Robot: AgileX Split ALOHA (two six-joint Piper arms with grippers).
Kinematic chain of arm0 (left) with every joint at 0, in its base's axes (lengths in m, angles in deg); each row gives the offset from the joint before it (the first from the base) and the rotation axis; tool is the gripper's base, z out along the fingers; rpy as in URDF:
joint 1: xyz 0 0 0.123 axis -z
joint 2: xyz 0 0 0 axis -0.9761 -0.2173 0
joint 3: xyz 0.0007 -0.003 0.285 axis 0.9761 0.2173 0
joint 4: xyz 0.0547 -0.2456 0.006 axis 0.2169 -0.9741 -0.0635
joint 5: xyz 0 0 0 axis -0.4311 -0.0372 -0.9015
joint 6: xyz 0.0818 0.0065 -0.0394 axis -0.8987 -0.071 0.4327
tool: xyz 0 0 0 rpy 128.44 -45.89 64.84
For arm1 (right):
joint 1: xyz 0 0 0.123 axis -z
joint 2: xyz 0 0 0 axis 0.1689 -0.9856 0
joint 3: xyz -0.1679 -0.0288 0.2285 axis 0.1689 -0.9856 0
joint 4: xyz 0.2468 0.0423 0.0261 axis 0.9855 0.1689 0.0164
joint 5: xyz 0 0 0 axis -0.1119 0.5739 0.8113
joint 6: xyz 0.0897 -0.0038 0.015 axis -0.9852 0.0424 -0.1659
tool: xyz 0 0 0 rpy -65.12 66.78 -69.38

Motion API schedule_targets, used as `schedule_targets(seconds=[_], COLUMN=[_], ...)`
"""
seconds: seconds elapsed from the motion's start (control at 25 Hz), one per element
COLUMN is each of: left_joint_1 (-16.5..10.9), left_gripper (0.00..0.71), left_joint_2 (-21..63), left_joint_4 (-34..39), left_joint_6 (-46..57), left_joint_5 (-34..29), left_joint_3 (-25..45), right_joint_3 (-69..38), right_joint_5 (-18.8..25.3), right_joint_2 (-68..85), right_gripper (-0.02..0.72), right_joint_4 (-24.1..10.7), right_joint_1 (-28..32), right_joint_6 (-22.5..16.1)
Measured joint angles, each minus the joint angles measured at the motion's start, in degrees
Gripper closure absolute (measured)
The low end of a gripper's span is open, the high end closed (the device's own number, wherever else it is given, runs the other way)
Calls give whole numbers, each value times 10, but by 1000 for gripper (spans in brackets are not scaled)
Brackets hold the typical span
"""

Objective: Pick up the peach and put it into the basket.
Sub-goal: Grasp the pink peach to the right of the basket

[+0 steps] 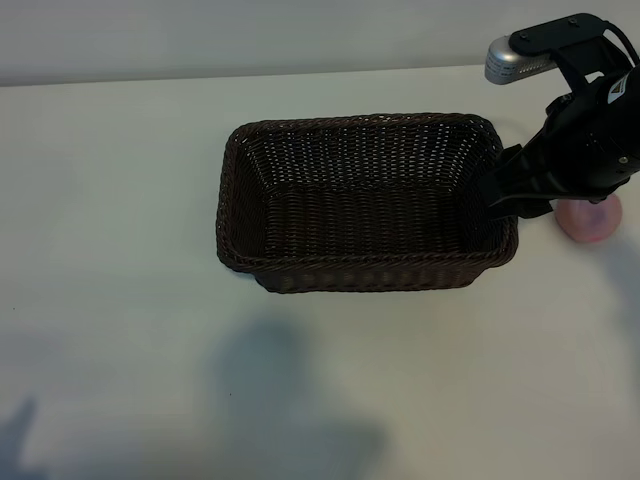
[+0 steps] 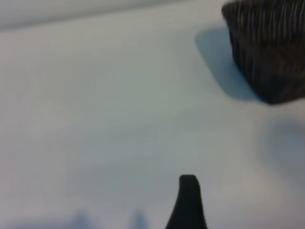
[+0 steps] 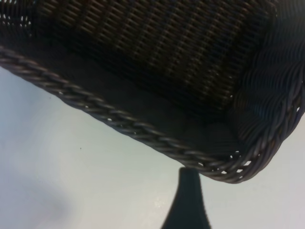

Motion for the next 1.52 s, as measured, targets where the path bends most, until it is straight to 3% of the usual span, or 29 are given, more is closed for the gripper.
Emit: schedule_targets(seconds=[0.76, 0.88, 1.04, 1.16, 1.4, 1.52], left_joint_1=[0, 0, -1, -18, -79, -93], left_gripper=[116, 118, 118, 118, 118, 118], left_joint_2=[0, 0, 0, 0, 0, 0], left_joint_4=[-17, -17, -17, -17, -17, -17], left_joint_6=[-3, -3, -3, -3, -3, -3], left_joint_5=[-8, -10, -10, -10, -10, -10], left_joint_3=[26, 26, 26, 26, 26, 26], right_joint_3=[0, 0, 0, 2, 2, 2], right_joint_5=[-1, -12, -33, -44, -80, -112], right_joint_2=[0, 0, -3, -24, -93, -116], right_gripper=[144, 144, 144, 144, 144, 144], right_joint_4=[-14, -29, -86, -109, -116, -116], right_joint_1=[0, 0, 5, 32, 98, 120], right_joint_6=[-4, -25, -83, -112, -119, -119])
